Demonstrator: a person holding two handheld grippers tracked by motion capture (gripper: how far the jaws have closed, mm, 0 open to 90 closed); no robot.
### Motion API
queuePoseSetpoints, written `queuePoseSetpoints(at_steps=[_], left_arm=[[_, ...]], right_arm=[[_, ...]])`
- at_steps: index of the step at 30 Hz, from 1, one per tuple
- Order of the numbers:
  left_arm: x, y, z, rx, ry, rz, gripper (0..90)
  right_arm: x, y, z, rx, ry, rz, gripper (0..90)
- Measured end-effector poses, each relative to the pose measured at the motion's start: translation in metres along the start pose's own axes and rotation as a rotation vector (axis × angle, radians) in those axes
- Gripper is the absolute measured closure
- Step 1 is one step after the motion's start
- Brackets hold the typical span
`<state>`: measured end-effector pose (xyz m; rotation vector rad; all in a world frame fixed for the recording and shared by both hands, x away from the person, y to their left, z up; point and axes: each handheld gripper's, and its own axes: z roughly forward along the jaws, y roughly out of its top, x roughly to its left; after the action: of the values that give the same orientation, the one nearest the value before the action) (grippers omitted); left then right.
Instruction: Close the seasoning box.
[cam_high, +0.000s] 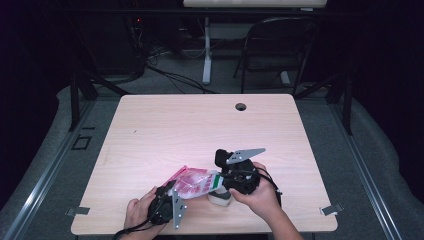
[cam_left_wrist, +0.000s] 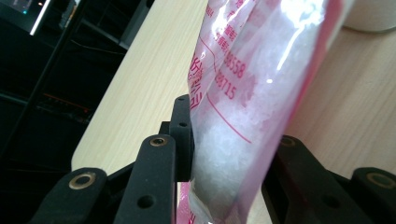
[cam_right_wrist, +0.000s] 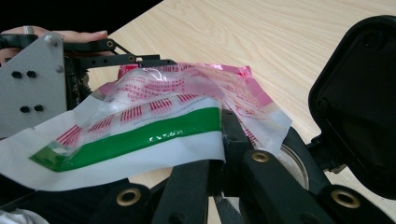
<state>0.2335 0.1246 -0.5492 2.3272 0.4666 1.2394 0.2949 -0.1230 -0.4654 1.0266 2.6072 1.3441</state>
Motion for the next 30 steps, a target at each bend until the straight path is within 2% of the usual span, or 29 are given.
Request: queuePoseSetpoints(at_steps=[2,3,9,15,30], left_arm=[[-0.0012,-0.0007,0.0007,0.002,-0.014,-0.010,72.2],[-0.0007,-0.0010,0.0007,0.006,-0.014,0.002,72.2],[-0.0018,-0.0034,0.0030,0.006,-0.048,-0.027,72.0],[-0.0030,-0.0044,0.0048,0.016,-0.074,-0.037,70.7],[-0.0040,-0.0061,0.0085,0.024,-0.122,-0.068,71.8]], right_arm=[[0.0002,0.0006,0.0003,0.002,0.003,-0.002,90.0],[0.0003,0.0008,0.0003,0.002,0.002,-0.004,90.0],[0.0027,0.0017,0.0025,-0.006,0.000,-0.002,90.0],[0.0037,0.0020,0.0040,0.000,0.000,-0.009,90.0],[0.0036,0.0013,0.0070,0.012,0.003,-0.010,90.0]])
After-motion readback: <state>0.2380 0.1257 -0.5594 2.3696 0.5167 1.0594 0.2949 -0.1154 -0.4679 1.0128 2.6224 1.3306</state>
